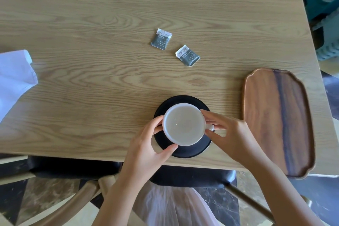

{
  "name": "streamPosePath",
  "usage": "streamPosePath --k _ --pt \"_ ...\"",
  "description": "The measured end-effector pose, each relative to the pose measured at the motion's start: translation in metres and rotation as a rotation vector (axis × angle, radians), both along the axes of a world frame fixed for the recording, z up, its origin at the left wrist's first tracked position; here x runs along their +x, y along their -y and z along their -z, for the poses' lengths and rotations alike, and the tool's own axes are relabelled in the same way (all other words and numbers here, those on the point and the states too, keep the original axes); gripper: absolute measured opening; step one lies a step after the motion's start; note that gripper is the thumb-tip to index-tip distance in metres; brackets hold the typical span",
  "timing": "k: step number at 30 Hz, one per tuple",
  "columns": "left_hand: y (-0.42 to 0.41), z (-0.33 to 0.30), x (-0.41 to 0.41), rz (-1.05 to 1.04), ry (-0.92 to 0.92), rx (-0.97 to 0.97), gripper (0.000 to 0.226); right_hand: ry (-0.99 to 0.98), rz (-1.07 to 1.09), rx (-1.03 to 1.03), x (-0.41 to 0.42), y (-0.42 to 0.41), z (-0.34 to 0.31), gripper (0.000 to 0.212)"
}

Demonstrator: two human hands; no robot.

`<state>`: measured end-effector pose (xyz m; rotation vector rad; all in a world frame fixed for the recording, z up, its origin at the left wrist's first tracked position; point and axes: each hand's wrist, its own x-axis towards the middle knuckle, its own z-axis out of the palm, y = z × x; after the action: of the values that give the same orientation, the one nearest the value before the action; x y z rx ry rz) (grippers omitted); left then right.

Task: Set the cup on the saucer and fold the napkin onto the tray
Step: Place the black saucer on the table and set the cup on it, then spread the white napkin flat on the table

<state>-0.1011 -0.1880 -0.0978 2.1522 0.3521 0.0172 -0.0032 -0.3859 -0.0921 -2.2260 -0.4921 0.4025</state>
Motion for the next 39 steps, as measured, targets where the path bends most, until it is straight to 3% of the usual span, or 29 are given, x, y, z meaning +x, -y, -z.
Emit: streamPosePath --k 4,14,20,23,26,31,39 --pt "0.0 0.0 0.0 0.0 0.009 -0.001 0.069 -0.023 -0.002 0.007 0.0 0.001 0.001 0.066" --pt "0.0 0.003 0.001 0.007 0.031 -0.018 0.069 -0.064 0.028 0.021 -0.001 0.0 0.002 0.05" --pt "-0.01 -0.011 0.001 0.091 -0.141 -0.008 0.078 -0.099 0.032 -0.09 0.003 0.004 -0.011 0.053" --pt "-0.023 -0.036 0.002 0.143 -0.156 0.137 0.073 -0.025 0.057 -0.116 0.008 -0.006 -0.033 0.039" --pt "-0.039 -0.071 0.0 0.123 -0.076 0.292 0.049 0.075 -0.026 -0.184 0.009 -0.034 -0.068 0.024" --pt "-0.074 -0.133 -0.01 0.048 0.085 0.515 0.017 0.284 -0.176 -0.341 -0.003 -0.107 -0.132 0.02" --pt "-0.178 -0.183 -0.068 -0.031 0.163 0.771 0.024 0.566 -0.318 -0.434 -0.064 -0.225 -0.186 0.032"
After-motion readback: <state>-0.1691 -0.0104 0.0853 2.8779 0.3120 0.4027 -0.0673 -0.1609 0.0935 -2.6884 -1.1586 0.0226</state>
